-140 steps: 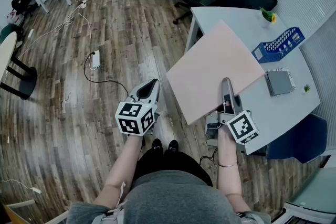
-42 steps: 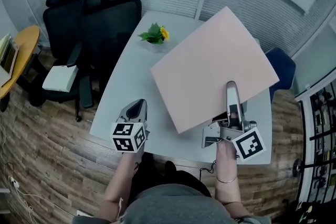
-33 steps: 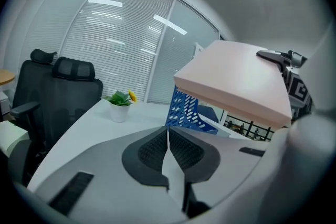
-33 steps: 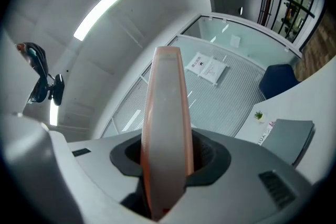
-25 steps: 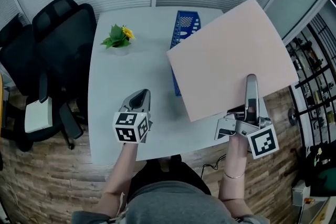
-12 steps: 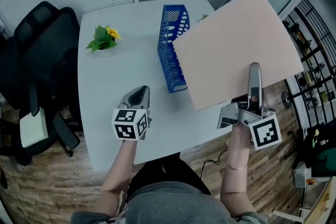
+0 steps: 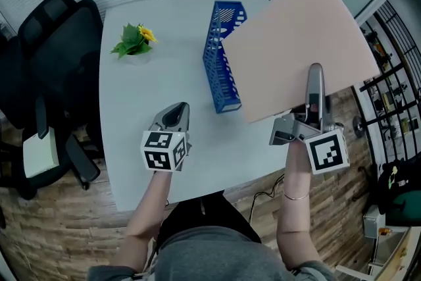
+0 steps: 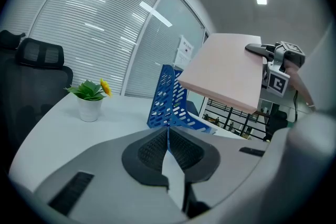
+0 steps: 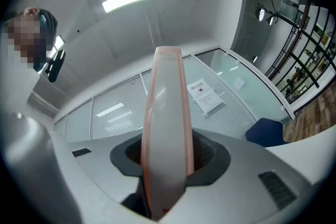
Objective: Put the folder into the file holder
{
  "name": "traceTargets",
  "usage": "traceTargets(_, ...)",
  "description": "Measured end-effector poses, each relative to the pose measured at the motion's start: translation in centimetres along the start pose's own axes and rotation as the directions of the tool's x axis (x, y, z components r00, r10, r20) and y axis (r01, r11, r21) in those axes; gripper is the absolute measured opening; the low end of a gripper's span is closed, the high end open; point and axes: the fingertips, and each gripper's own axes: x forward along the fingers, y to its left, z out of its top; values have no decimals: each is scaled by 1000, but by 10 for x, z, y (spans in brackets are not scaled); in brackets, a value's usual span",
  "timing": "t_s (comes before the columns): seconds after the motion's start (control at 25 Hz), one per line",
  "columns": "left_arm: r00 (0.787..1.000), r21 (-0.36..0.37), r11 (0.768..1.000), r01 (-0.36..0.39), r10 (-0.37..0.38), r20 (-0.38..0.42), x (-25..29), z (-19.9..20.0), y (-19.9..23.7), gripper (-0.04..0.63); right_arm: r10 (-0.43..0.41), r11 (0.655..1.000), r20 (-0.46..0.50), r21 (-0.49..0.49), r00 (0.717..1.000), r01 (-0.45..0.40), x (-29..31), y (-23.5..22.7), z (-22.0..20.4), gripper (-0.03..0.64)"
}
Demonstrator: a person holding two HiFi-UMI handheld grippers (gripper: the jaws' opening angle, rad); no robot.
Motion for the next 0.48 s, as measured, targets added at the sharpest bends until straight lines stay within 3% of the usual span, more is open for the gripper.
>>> traceTargets(0.48, 999, -20, 999, -50, 50, 1, -10, -3, 24, 29, 26, 988, -18, -149, 1000, -28, 35, 16, -24, 161)
